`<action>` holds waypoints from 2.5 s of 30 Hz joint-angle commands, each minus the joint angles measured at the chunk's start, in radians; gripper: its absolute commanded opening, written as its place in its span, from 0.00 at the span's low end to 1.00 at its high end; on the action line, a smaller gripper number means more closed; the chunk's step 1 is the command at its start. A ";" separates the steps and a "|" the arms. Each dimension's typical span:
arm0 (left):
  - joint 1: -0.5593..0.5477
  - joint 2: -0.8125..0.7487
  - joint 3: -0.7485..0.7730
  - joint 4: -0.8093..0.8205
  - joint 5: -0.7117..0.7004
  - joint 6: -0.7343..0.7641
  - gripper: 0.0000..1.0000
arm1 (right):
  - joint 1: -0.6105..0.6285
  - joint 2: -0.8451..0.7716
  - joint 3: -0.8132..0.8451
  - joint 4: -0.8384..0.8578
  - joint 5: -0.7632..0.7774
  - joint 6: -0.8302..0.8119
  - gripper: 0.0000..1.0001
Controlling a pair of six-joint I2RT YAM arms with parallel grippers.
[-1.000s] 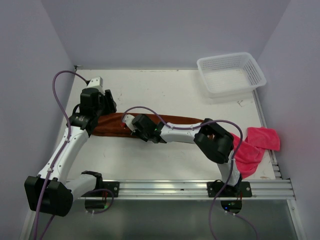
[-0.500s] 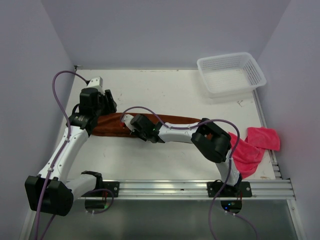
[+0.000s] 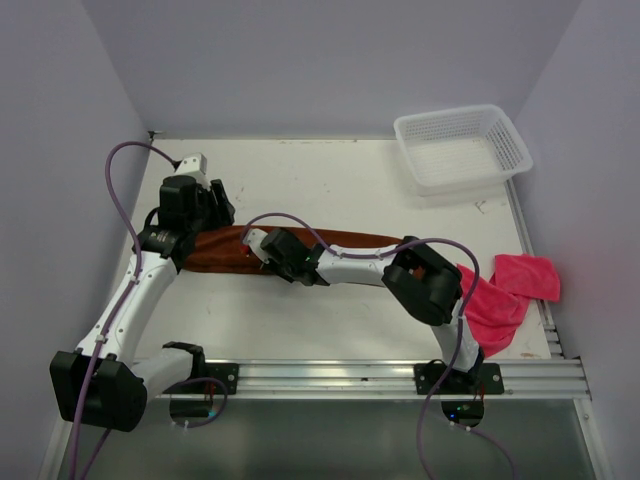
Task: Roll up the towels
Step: Fold the towel
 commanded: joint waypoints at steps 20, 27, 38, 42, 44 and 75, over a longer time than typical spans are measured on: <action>0.014 -0.002 0.005 0.012 0.023 0.003 0.60 | -0.041 -0.051 0.053 -0.104 -0.153 0.057 0.19; 0.016 -0.003 0.004 0.012 0.023 0.003 0.60 | -0.052 -0.057 0.051 -0.112 -0.185 0.064 0.18; 0.019 -0.006 0.004 0.012 0.025 0.003 0.60 | -0.061 -0.057 0.099 -0.175 -0.204 0.054 0.29; 0.019 -0.006 0.002 0.013 0.023 0.003 0.61 | -0.068 -0.056 0.105 -0.180 -0.205 0.067 0.29; 0.019 -0.008 0.004 0.013 0.023 0.003 0.61 | -0.069 -0.049 0.109 -0.180 -0.205 0.070 0.27; 0.020 -0.011 0.002 0.015 0.058 0.006 0.61 | -0.078 -0.069 0.117 -0.204 -0.270 0.078 0.11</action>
